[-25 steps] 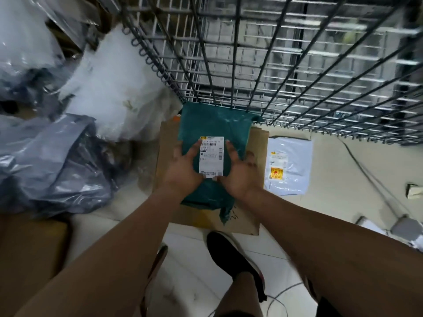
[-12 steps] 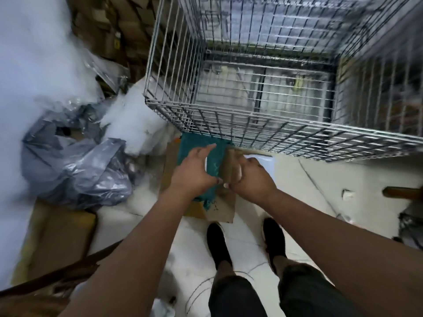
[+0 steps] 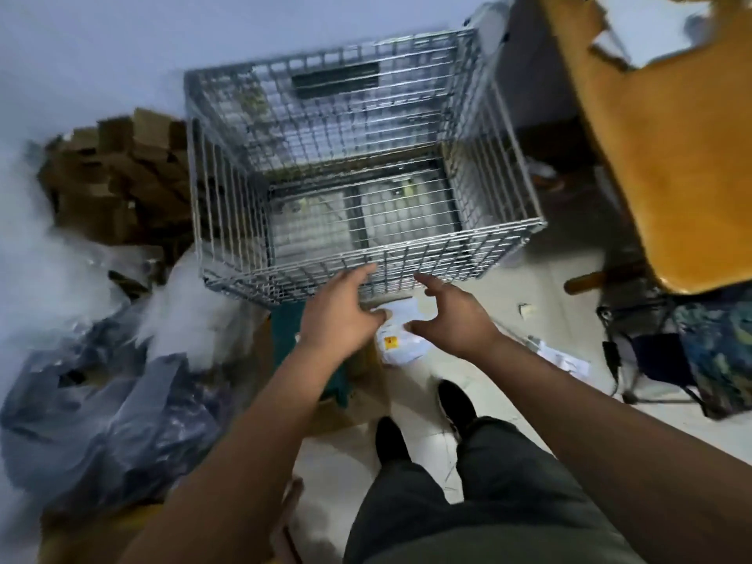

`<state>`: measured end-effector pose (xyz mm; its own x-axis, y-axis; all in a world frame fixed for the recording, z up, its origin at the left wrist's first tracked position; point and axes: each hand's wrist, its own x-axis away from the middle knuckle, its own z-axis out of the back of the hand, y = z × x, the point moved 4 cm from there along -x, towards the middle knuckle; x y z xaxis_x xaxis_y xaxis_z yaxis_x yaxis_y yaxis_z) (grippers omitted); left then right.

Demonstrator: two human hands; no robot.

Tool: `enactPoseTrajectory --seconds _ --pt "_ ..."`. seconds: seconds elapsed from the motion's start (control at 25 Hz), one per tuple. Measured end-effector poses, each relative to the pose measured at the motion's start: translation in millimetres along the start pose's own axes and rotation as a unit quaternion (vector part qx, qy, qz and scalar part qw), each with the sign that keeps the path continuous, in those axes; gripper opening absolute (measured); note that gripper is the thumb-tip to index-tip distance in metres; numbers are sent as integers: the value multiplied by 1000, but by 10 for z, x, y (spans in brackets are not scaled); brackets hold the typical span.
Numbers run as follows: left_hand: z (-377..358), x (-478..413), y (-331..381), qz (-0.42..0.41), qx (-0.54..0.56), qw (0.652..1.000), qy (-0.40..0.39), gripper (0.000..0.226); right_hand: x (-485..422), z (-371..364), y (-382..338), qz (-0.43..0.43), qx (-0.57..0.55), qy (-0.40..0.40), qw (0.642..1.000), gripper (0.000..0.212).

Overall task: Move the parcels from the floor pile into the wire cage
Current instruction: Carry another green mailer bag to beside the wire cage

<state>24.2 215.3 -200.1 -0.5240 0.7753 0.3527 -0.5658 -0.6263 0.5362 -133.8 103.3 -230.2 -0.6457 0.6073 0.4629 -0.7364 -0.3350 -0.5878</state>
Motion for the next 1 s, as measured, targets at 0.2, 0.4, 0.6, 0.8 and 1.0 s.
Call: enactPoseTrajectory --seconds 0.2,0.4,0.6,0.8,1.0 --pt "-37 -22 935 -129 -67 988 -41 82 637 572 468 -69 -51 78 993 89" --pt "-585 66 2048 -236 -98 962 -96 76 1409 1051 1306 -162 -120 167 965 87" --pt "-1672 471 3360 -341 -119 916 -176 73 2465 1494 2480 -257 -180 252 915 81" --pt "-2790 1175 4495 -423 -140 858 -256 68 3688 1763 3604 -344 -237 328 847 82" --pt "-3587 1827 5237 -506 -186 775 -330 69 4705 1704 4170 -437 -295 397 751 82"
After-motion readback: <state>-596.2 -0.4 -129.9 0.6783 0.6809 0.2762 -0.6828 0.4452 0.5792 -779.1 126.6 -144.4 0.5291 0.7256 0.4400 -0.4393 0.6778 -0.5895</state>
